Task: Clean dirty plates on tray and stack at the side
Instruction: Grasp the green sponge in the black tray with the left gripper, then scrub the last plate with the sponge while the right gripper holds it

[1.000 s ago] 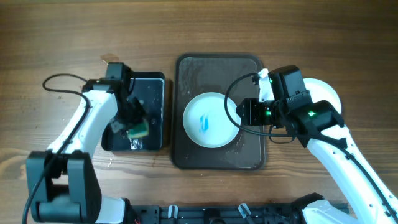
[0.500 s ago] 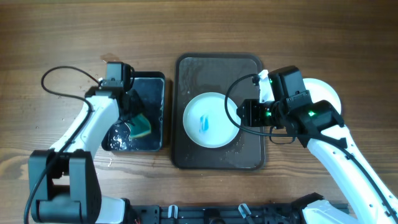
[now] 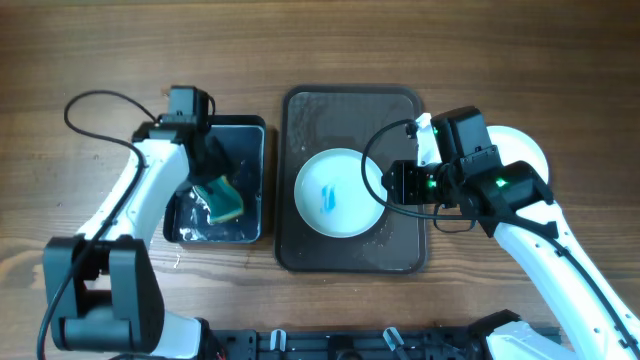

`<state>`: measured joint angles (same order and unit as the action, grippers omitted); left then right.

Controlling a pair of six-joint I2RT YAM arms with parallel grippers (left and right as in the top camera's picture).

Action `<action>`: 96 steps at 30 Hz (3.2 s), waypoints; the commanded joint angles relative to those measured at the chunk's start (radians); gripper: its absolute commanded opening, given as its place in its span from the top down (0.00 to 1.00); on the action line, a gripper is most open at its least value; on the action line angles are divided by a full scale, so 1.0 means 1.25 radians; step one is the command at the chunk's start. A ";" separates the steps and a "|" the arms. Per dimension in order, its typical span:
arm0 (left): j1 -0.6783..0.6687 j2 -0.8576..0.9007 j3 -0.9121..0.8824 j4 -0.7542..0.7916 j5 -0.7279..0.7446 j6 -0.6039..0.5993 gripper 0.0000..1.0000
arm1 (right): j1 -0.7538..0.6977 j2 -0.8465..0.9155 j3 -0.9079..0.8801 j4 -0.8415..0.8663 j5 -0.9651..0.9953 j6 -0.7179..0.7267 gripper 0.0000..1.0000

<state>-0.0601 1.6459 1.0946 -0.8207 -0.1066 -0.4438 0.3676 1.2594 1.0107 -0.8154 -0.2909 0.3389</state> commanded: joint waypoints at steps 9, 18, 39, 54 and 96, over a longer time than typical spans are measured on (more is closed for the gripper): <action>-0.003 -0.016 -0.183 0.125 0.076 0.014 0.60 | -0.002 0.011 0.013 -0.008 0.002 0.004 0.55; -0.003 -0.027 -0.151 0.092 0.076 0.015 0.96 | -0.002 0.036 -0.005 -0.009 0.057 0.069 0.57; -0.219 -0.062 0.199 -0.128 0.234 0.052 0.96 | -0.002 0.454 -0.013 0.169 0.081 0.057 0.96; -0.406 0.298 0.198 0.046 0.404 -0.097 0.96 | -0.002 0.454 -0.013 0.166 0.089 0.072 0.96; -0.427 0.313 0.084 0.132 0.317 -0.130 0.96 | -0.002 0.454 -0.013 0.157 0.086 0.064 0.96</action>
<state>-0.6243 2.0163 1.2411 -0.5415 0.5137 -0.6231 0.3546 1.7954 1.0050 -0.6189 -0.2241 0.4255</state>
